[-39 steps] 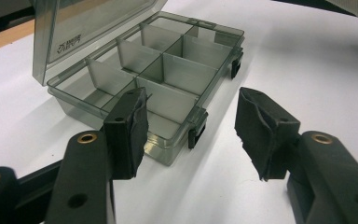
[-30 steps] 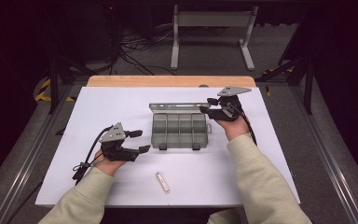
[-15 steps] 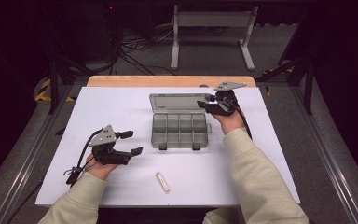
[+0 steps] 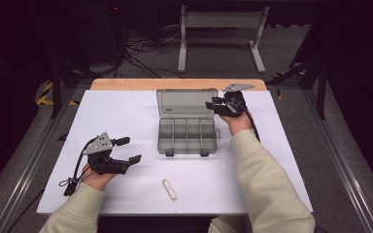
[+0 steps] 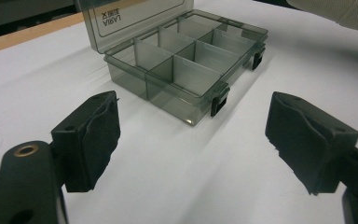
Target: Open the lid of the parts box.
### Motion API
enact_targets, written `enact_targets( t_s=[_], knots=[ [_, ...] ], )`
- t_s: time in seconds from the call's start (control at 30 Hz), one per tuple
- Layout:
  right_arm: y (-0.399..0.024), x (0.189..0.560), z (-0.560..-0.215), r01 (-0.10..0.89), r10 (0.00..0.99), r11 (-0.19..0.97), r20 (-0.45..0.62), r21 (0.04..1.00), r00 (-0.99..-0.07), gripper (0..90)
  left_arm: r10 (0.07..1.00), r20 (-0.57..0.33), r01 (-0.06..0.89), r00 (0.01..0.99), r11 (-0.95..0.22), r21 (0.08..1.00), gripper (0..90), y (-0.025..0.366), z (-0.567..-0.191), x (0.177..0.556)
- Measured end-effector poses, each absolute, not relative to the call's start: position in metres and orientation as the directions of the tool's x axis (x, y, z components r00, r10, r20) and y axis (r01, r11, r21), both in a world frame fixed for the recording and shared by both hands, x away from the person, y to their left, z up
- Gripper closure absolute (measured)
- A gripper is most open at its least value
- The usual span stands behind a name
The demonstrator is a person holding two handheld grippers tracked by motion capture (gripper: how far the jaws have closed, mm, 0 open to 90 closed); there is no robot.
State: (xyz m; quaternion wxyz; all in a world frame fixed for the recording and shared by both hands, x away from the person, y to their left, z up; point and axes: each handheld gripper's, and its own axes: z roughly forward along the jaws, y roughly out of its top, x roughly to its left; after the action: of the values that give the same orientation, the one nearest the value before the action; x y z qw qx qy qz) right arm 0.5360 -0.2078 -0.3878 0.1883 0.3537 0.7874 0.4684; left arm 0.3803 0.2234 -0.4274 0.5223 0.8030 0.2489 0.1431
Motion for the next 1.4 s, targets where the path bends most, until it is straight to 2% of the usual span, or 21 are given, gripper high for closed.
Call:
enact_targets(
  t_s=[0.2,0.63,1.4],
  knots=[
    [-0.209,0.541,-0.394,0.395,0.734,0.307,0.049,0.866,-0.678,63.8,0.555,-0.020,0.244,0.831,-0.333,0.911,18.2,0.229,-0.426,0.377],
    [-0.207,0.551,-0.396,0.410,0.741,0.313,0.050,0.857,-0.670,63.5,0.556,-0.001,0.228,0.831,-0.339,0.913,18.2,0.236,-0.424,0.373],
    [-0.203,0.564,-0.412,0.463,0.763,0.293,0.087,0.837,-0.641,52.5,0.573,-0.006,0.231,0.820,-0.322,0.918,18.1,0.247,-0.423,0.373]
  ],
)
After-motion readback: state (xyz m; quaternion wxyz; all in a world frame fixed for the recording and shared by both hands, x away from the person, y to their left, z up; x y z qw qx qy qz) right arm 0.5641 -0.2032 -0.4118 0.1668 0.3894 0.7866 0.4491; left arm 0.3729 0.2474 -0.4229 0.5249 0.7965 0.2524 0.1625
